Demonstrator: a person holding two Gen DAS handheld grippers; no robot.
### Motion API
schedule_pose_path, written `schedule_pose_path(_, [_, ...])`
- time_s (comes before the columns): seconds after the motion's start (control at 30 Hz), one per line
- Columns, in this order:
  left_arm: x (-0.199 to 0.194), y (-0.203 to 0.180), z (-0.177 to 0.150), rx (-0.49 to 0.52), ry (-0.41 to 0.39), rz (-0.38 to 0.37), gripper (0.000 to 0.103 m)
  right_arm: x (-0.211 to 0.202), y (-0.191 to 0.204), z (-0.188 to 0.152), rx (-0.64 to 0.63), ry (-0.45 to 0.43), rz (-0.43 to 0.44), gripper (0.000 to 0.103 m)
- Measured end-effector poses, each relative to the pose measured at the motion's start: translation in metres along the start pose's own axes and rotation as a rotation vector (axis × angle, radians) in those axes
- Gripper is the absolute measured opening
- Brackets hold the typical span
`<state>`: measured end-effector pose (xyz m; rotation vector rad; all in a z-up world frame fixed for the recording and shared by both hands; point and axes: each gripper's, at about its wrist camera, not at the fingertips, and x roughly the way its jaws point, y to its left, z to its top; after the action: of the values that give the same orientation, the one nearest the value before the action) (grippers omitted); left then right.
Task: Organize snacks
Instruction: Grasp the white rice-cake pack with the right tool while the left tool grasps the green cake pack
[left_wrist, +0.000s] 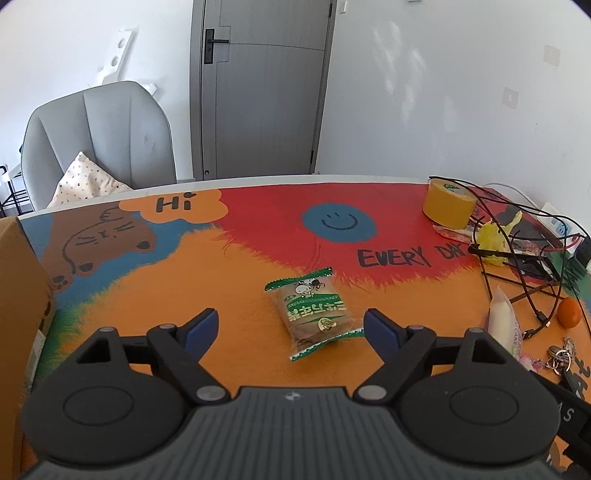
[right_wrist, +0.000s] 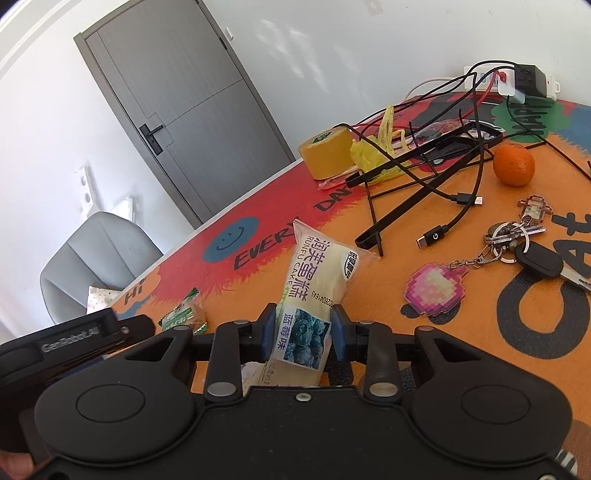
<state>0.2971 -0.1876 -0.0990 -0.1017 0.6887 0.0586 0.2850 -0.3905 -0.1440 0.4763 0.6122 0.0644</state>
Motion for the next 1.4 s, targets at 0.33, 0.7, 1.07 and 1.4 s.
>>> schedule_pose_path(0.33, [0.037, -0.01, 0.001, -0.011, 0.042, 0.034, 0.086, 0.009, -0.002, 0.001, -0.015, 0.025, 0.014, 0.032])
schedule_pose_path(0.7, [0.061, -0.017, 0.0, -0.013, 0.056, 0.085, 0.082, 0.009, 0.006, -0.001, -0.072, 0.046, -0.024, 0.045])
schedule_pose_path(1.07, [0.039, -0.004, -0.008, -0.009, 0.048, 0.069, 0.047, 0.001, 0.018, -0.013, -0.122, 0.055, -0.027, 0.036])
schedule_pose_path(1.4, [-0.008, 0.026, -0.019, -0.034, 0.007, 0.048, 0.047, -0.019, 0.026, -0.027, -0.081, 0.036, -0.012, 0.032])
